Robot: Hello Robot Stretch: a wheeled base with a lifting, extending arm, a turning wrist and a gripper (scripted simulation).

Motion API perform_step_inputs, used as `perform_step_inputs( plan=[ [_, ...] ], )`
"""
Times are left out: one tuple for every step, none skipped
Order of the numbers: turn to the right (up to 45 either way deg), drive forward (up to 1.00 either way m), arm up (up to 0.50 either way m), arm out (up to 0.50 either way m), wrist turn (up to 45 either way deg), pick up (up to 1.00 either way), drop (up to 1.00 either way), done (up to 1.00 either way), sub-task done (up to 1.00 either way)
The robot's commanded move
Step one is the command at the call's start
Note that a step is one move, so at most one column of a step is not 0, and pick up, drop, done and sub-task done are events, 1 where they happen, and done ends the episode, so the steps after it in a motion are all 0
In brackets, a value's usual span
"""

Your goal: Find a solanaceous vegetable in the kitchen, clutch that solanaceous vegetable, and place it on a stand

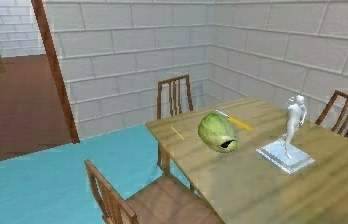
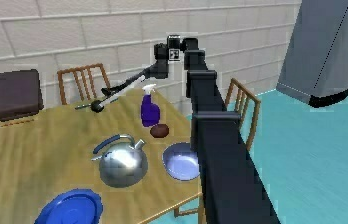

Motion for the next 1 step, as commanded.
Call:
perform_step_inputs(
  plan=[
    [0.0, 0.0, 0.0, 0.0, 45.0, 0.0, 0.0, 0.0, 0.0]
  ],
)
